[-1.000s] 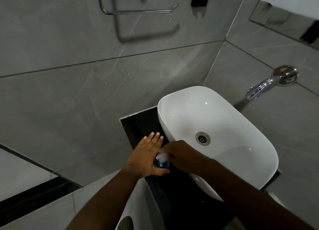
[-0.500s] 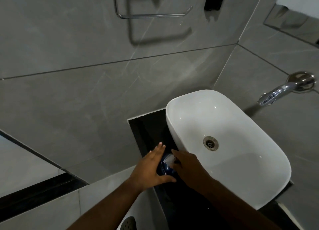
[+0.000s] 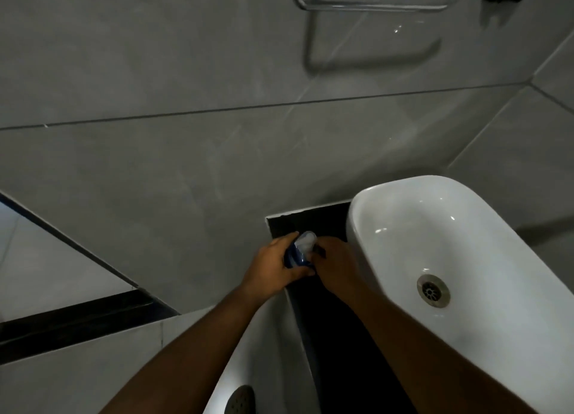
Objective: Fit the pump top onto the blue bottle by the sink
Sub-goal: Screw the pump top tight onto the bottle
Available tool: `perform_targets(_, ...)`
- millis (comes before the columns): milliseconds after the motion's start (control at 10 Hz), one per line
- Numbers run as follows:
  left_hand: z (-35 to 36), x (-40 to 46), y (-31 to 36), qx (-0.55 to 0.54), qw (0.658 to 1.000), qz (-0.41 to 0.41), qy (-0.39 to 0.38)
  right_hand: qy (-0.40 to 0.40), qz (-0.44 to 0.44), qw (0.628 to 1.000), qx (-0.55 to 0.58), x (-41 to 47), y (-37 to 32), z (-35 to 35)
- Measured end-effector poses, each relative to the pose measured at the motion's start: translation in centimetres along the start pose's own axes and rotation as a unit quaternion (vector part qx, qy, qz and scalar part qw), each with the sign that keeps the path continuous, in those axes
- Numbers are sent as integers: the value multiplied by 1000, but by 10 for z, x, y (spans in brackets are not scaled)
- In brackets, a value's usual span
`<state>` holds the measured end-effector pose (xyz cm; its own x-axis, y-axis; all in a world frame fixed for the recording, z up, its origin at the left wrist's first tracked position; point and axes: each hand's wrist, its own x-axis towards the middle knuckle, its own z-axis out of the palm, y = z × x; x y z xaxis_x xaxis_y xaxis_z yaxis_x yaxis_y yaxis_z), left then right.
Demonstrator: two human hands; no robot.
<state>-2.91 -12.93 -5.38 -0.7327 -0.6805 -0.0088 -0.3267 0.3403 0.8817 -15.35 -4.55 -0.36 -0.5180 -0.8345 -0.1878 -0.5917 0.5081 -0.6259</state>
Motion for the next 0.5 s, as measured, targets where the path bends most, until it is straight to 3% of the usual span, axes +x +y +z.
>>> perform_targets(100,-11,34,-8,-19,1000,-19,10,-16,10,1000,-3,40,-8,2)
perform_targets(200,-18,62,-9,-29,999,-18,19,24,-12,1000,-4,64,-13,-4)
perform_targets(400,-27,83,-10,0,1000,0,17,-1,-38,992,-121,86,-21,-3)
perform_targets(500,-29,81,-5,23,1000,5,-1,50,-32,998,-27,76,-34,-17)
